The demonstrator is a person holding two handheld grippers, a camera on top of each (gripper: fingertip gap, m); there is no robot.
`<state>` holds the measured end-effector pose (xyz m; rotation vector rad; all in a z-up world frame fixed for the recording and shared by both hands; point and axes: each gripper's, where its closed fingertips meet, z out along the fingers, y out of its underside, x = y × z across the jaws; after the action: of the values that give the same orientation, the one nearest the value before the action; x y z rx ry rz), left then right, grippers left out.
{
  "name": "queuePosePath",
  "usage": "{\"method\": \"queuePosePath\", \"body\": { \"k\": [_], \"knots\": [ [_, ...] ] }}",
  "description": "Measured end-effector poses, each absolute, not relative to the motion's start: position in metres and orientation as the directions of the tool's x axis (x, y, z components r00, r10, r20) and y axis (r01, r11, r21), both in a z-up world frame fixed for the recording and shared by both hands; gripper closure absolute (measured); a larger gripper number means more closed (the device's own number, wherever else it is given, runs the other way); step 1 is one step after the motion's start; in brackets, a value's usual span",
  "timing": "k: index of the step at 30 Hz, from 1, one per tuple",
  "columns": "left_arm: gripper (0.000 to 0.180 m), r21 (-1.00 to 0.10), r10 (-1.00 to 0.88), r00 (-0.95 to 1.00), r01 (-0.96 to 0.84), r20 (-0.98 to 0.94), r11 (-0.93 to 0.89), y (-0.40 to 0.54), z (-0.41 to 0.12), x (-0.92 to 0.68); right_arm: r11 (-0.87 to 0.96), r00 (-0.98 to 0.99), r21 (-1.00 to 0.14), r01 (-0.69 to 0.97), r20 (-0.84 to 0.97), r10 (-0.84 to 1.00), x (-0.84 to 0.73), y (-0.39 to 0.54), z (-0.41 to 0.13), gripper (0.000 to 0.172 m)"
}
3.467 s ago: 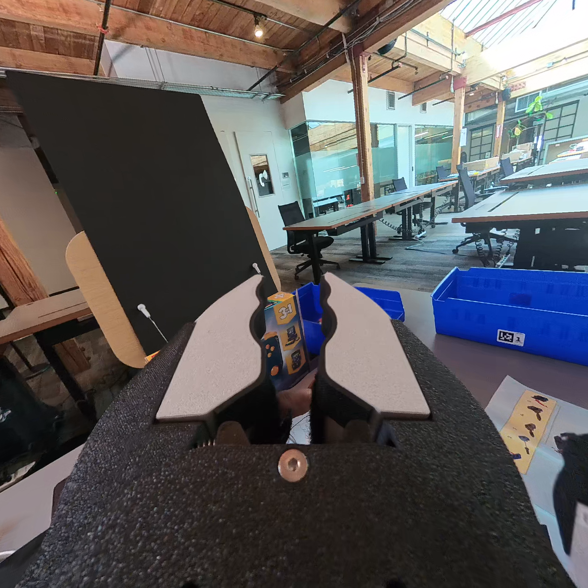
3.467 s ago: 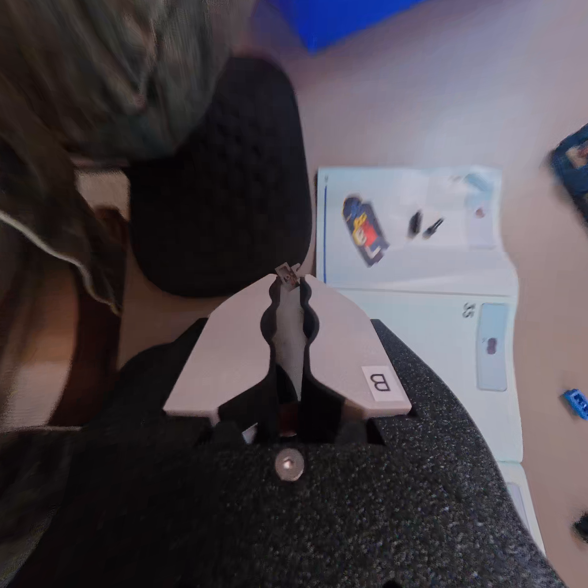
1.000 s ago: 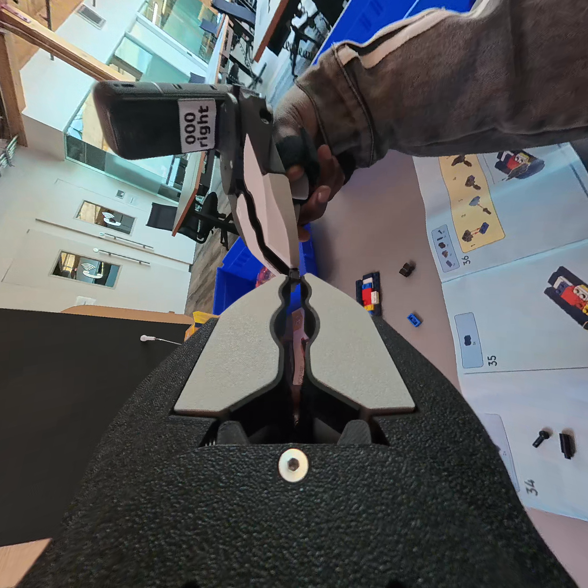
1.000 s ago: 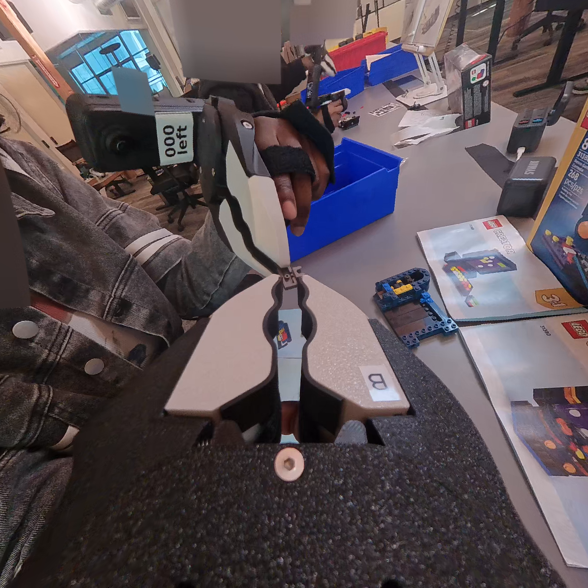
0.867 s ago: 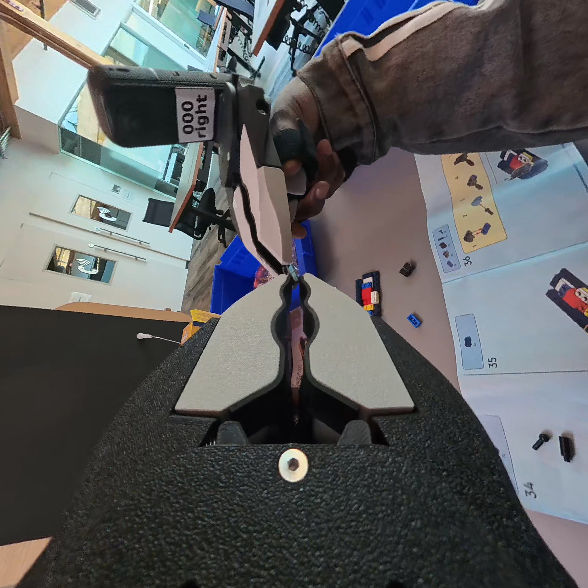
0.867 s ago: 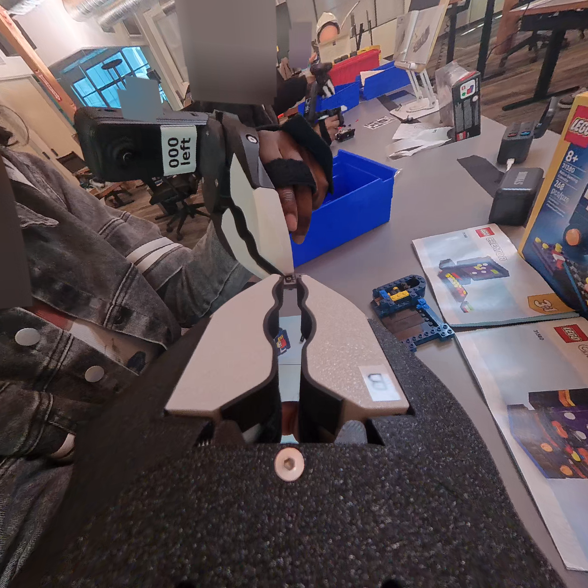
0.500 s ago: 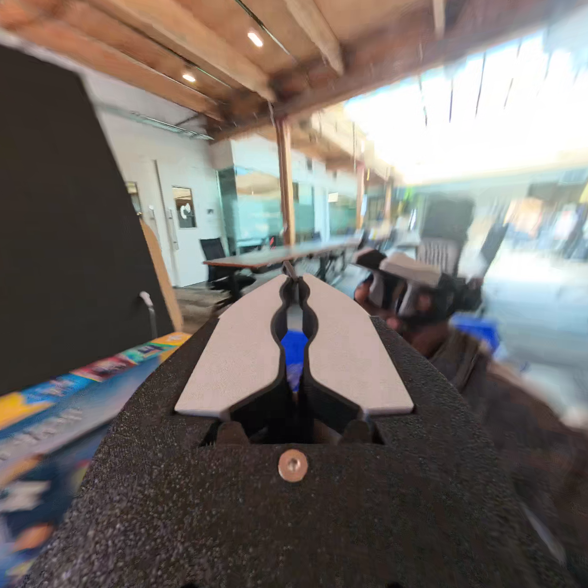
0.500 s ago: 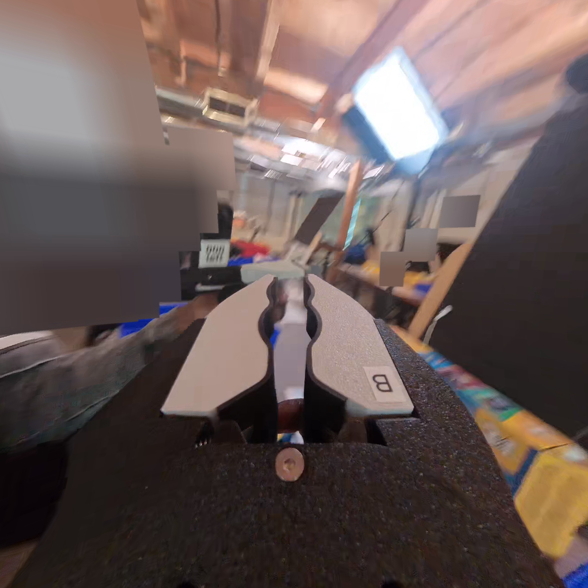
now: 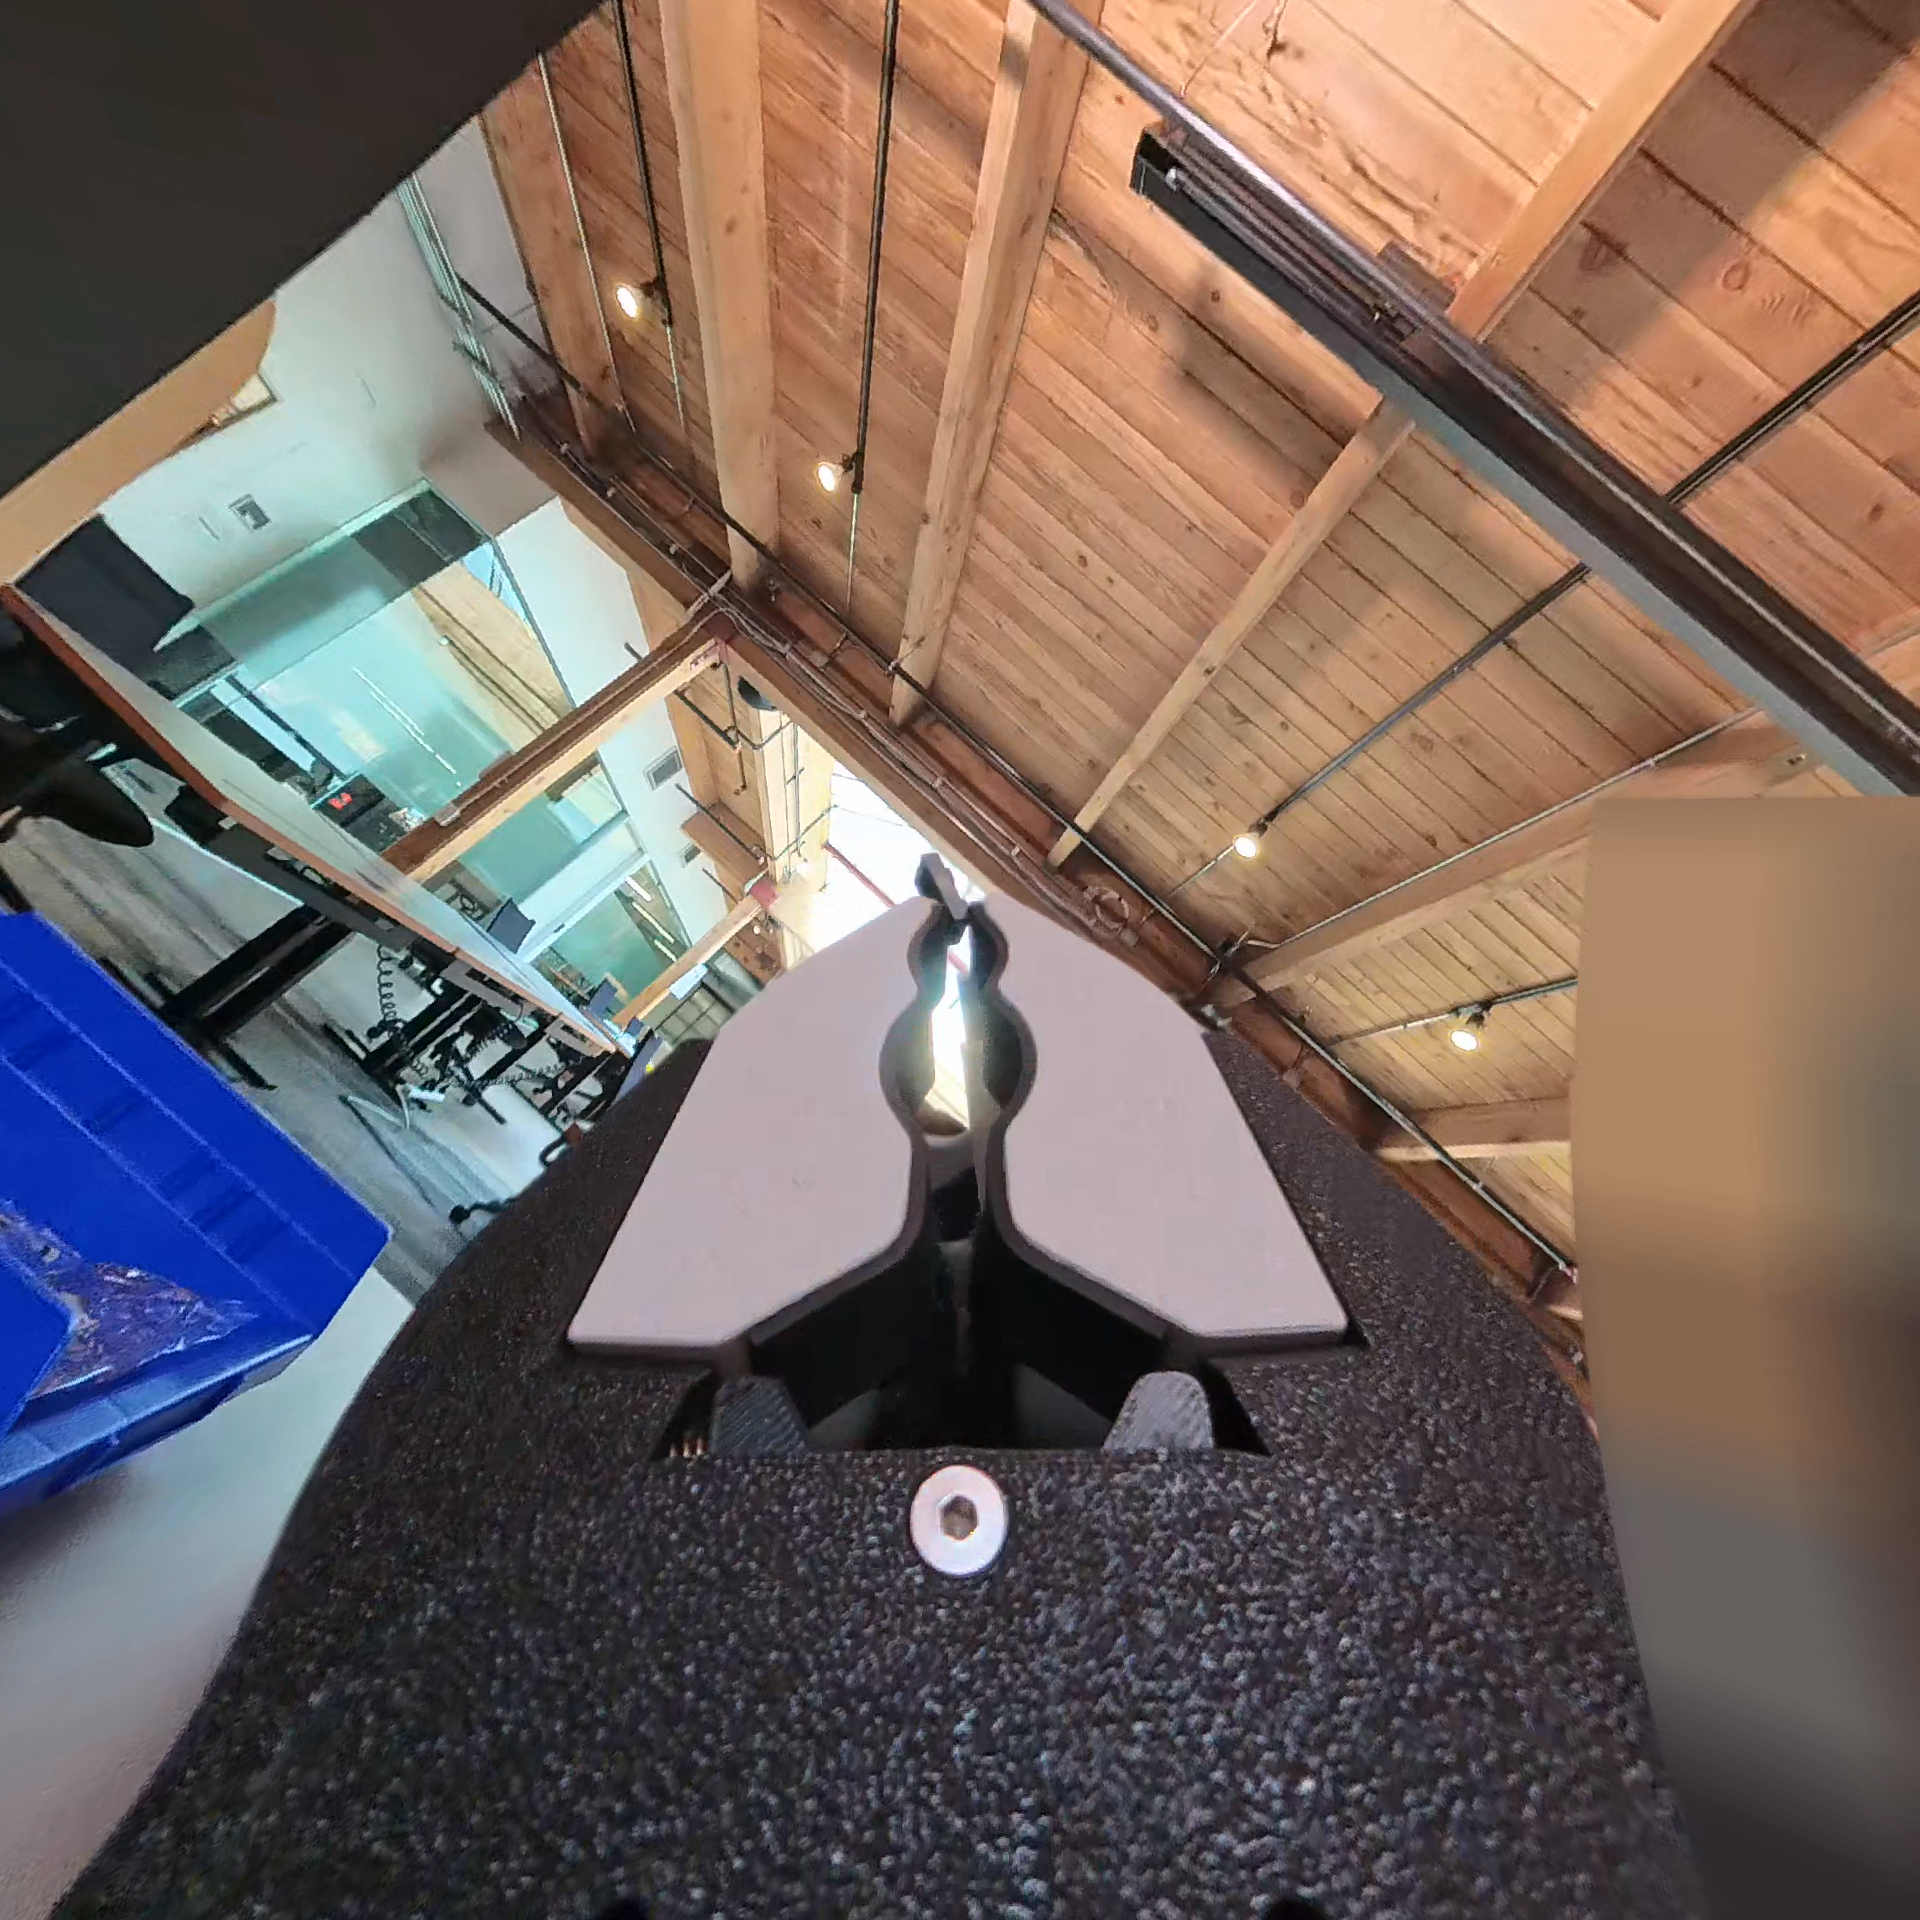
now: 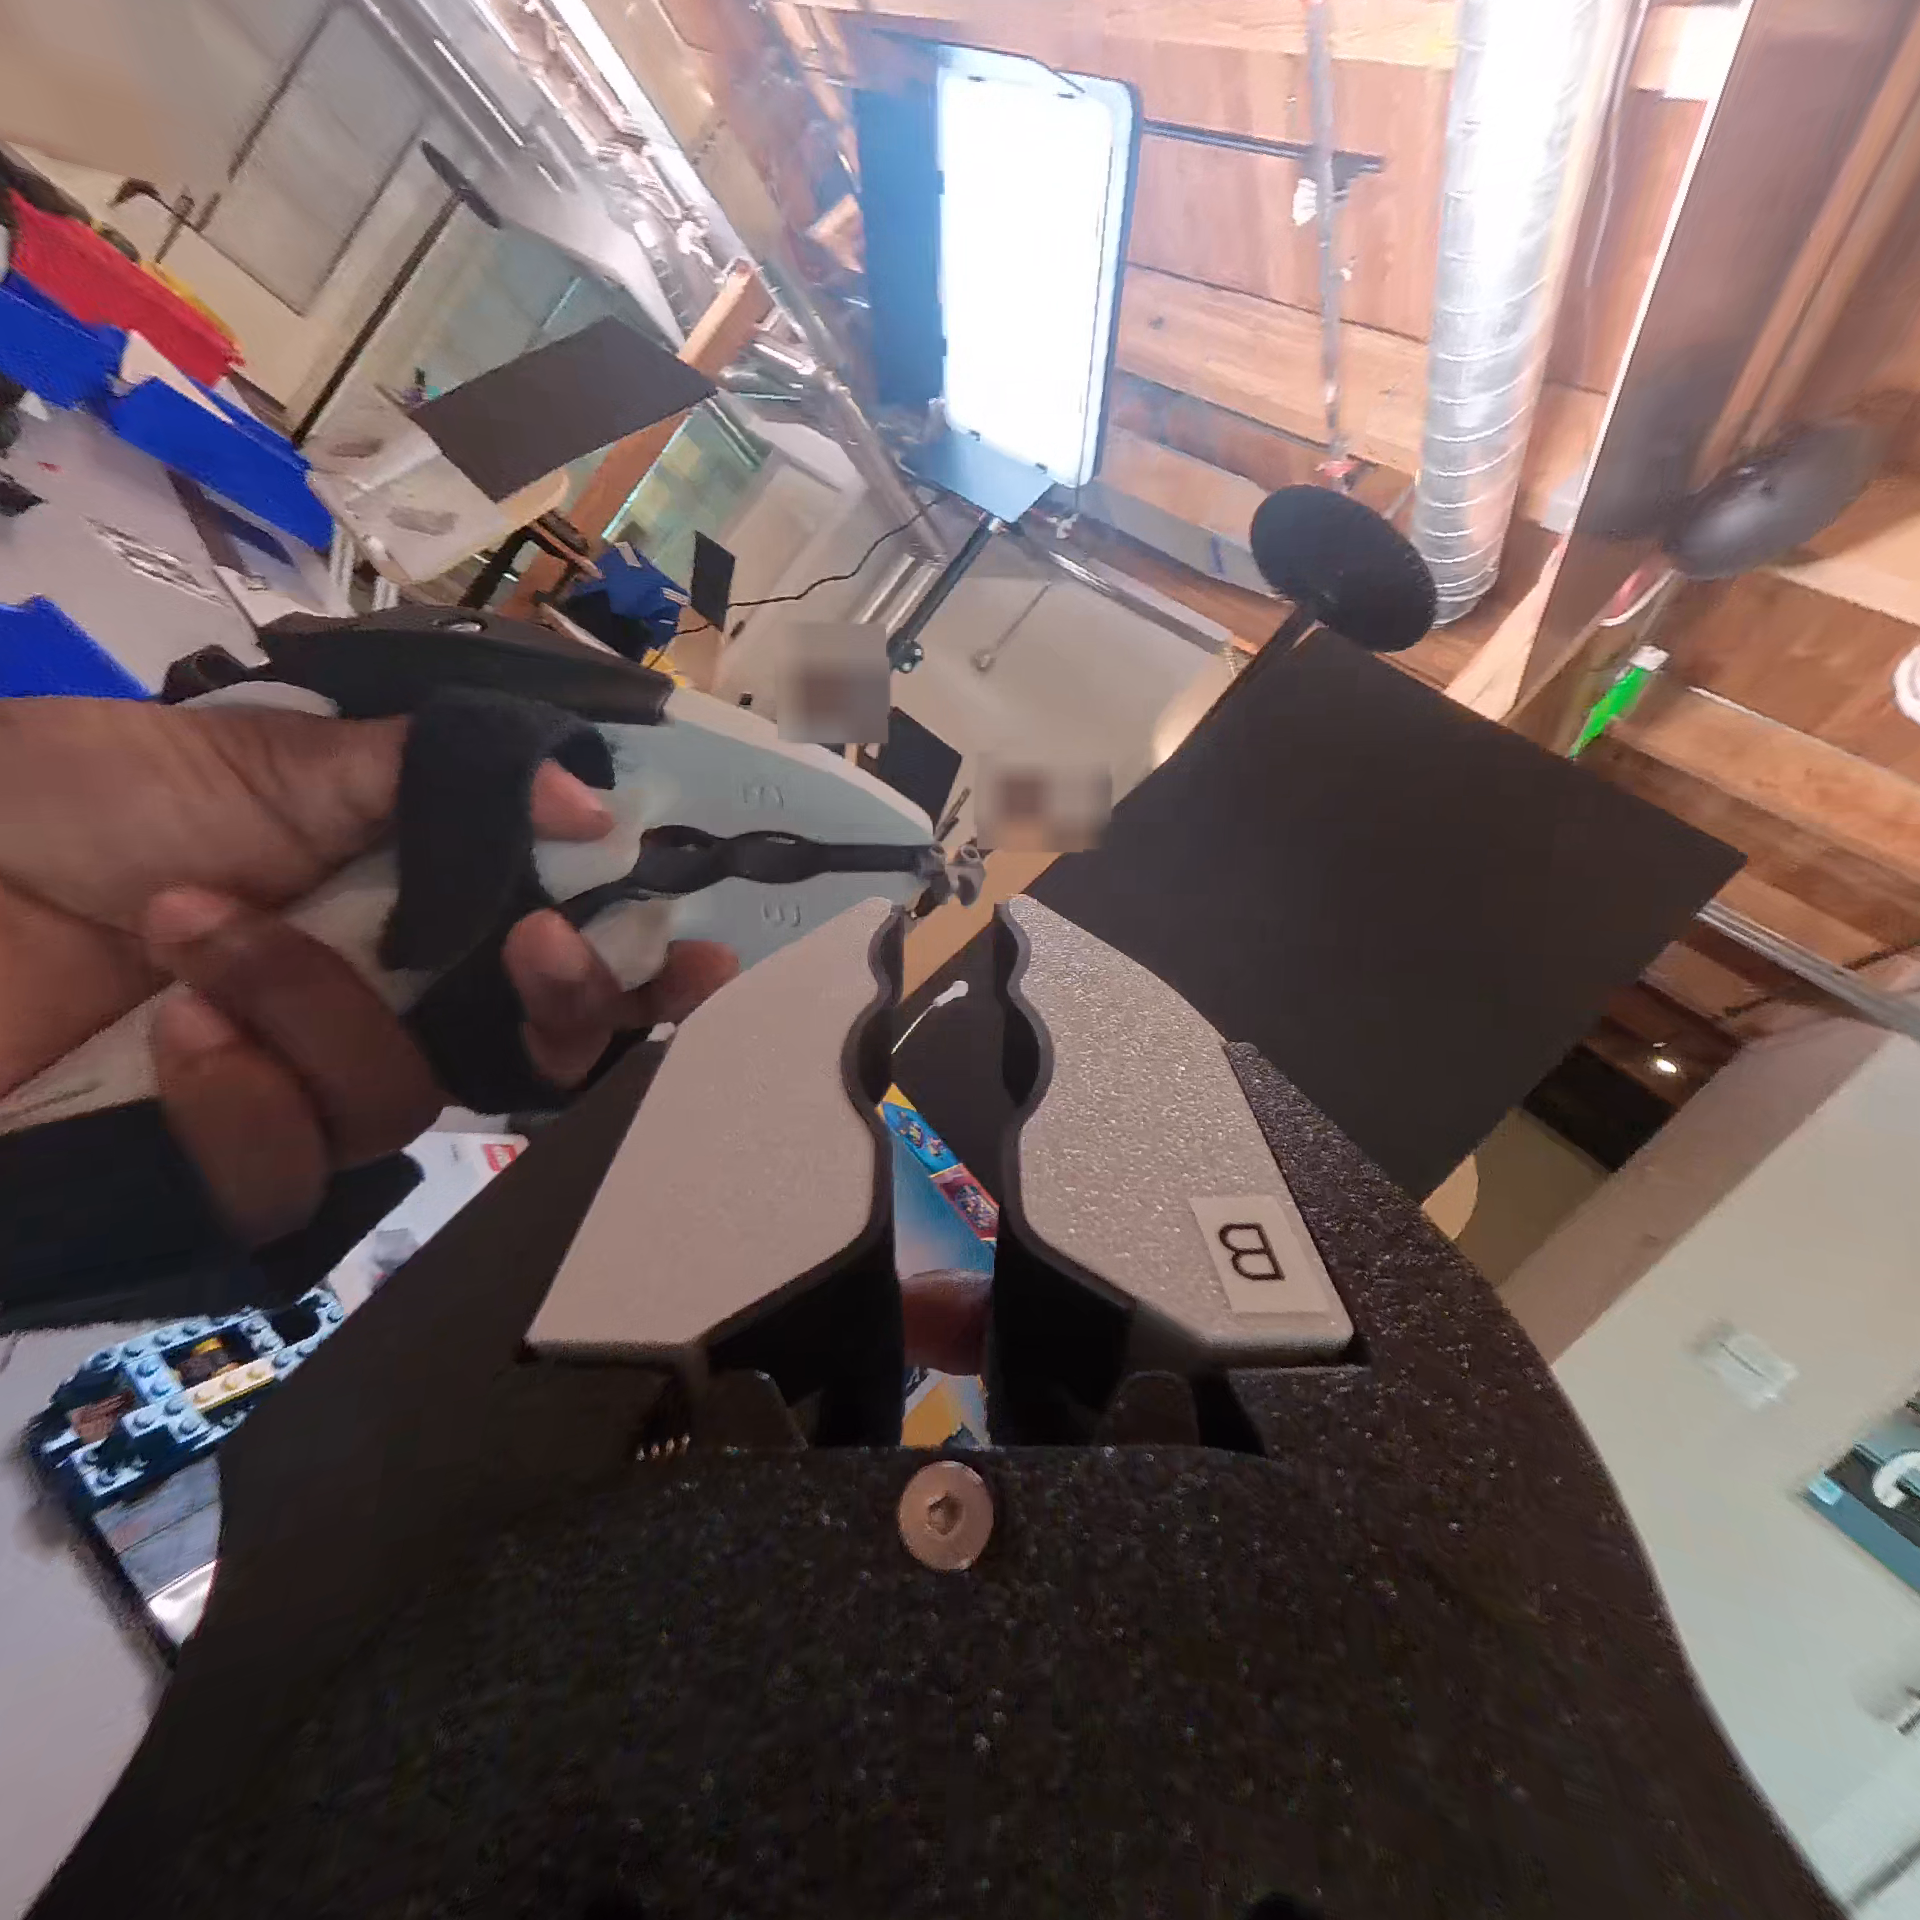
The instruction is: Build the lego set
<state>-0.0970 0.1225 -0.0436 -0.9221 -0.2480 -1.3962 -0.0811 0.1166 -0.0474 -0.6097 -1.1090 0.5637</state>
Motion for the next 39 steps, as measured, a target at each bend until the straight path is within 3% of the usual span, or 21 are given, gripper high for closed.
{"method": "queuePosePath", "body": {
  "k": [4, 11, 17, 23, 27, 30, 33, 35, 39],
  "knots": [
    [0.177, -0.449, -0.757, 0.179, 0.878, 0.629, -0.166, 0.120, -0.044, -0.086, 0.688, 0.338, -0.720, -0.085, 0.629, 0.700, -0.088, 0.120, -0.053, 0.160],
    [0.177, -0.534, -0.788, 0.171, 0.815, 0.592, -0.225, 0.113, -0.044, -0.074, 0.624, 0.311, -0.753, -0.208, 0.554, 0.772, -0.079, 0.119, -0.045, 0.160],
    [0.177, -0.549, -0.795, 0.154, 0.797, 0.587, -0.251, 0.111, -0.045, -0.070, 0.634, 0.287, -0.743, -0.213, 0.573, 0.768, -0.077, 0.115, -0.046, 0.163],
    [0.177, -0.584, -0.787, 0.202, 0.777, 0.583, -0.234, 0.112, -0.048, -0.071, 0.641, 0.279, -0.747, -0.176, 0.586, 0.761, -0.078, 0.117, -0.049, 0.164],
    [0.173, -0.706, -0.787, 0.345, 0.691, 0.512, -0.157, 0.111, -0.052, -0.072, 0.626, 0.268, -0.765, -0.150, 0.578, 0.771, -0.077, 0.119, -0.050, 0.164],
    [0.158, -0.867, -0.742, 0.559, 0.495, 0.370, -0.059, 0.113, -0.068, -0.081, 0.590, 0.316, -0.791, -0.165, 0.524, 0.791, -0.066, 0.130, -0.043, 0.164],
    [0.153, -0.998, -0.619, 0.784, 0.001, 0.039, -0.062, 0.121, -0.126, -0.095, 0.529, 0.311, -0.834, -0.156, 0.467, 0.828, -0.054, 0.142, -0.043, 0.164],
    [0.154, -0.928, -0.635, 0.756, -0.334, -0.160, -0.164, 0.119, -0.179, -0.101, 0.514, 0.313, -0.847, -0.134, 0.456, 0.833, -0.046, 0.149, -0.044, 0.164],
    [0.157, -0.776, -0.833, 0.525, -0.595, -0.174, -0.212, 0.108, -0.254, -0.071, 0.503, 0.307, -0.855, -0.123, 0.449, 0.839, -0.036, 0.156, -0.047, 0.164]
  ]
}}
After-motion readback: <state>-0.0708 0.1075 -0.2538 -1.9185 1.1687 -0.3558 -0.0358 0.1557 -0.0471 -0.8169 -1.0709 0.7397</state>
